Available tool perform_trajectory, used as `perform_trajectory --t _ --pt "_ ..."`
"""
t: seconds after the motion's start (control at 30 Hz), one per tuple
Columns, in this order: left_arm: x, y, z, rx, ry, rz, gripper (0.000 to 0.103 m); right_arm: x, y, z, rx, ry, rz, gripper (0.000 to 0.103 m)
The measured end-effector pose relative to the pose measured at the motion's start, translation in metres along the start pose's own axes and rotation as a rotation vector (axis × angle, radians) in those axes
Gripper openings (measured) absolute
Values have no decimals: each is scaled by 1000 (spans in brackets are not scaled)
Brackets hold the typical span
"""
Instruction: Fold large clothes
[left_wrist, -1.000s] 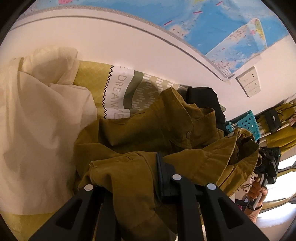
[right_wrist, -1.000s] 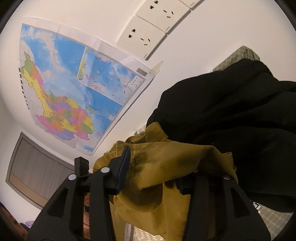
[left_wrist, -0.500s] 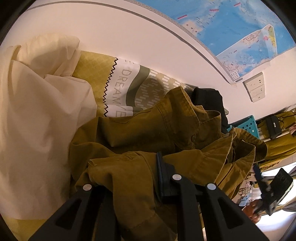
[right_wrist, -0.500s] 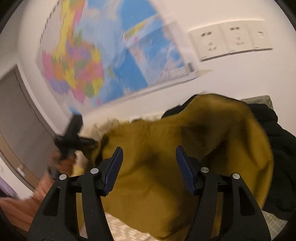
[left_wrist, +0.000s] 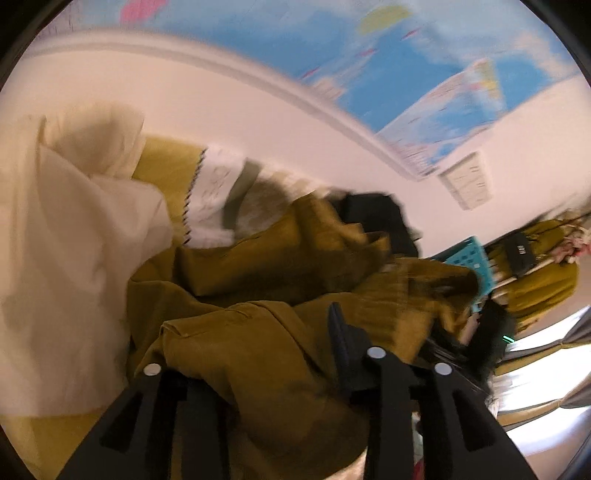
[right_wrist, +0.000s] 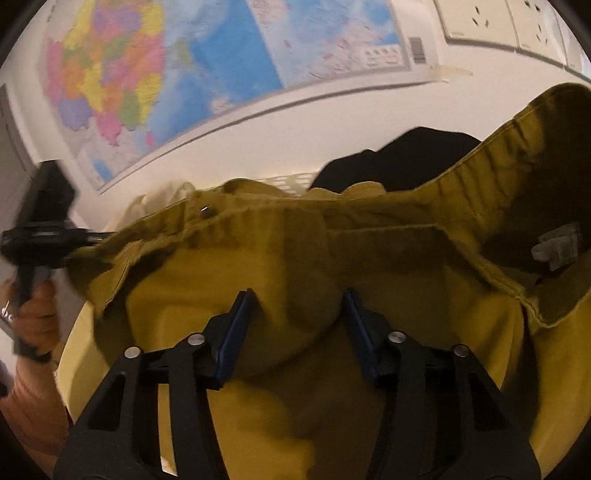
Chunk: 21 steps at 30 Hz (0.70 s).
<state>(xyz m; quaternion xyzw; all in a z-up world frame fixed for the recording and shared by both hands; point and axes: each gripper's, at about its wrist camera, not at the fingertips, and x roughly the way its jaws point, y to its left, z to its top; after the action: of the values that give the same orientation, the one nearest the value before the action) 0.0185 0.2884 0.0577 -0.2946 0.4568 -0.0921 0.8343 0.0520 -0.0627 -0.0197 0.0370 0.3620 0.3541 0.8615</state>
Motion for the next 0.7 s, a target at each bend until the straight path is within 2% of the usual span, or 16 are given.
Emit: perform_trajectory --t 0.07,0.1,0.13,0.17,0.2,0.23,0.3,0.37,0.5,0.6,0.7 --pt "-19 -11 -5 37 -57 -19 53 3 -3 1 9 6 4 47" --pt "-35 -21 -10 82 -122 -9 57 2 -3 2 6 7 0 46" --pt "-46 -30 -14 123 -176 14 66 2 -3 2 8 7 -2 46" --pt "-54 -36 -18 153 -219 36 79 1 -3 2 8 8 -2 46" --pt "-66 -45 -23 196 -287 65 85 2 -2 3 10 11 -3 46" --pt "-71 -51 -26 230 -314 68 88 3 -1 5 14 12 -1 46" --pt "-67 -54 -28 255 -298 51 88 3 -2 6 15 18 4 47" --pt "-53 -55 -30 284 -266 75 88 -4 -3 7 18 14 15 49" --pt "0 -45 -33 340 -147 209 87 -46 -12 10 15 -75 22 56" --pt "36 -32 -31 351 -67 274 86 -69 -31 16 10 -112 -34 57" --pt "65 -13 -22 301 -12 319 86 -65 -68 23 68 -80 -100 54"
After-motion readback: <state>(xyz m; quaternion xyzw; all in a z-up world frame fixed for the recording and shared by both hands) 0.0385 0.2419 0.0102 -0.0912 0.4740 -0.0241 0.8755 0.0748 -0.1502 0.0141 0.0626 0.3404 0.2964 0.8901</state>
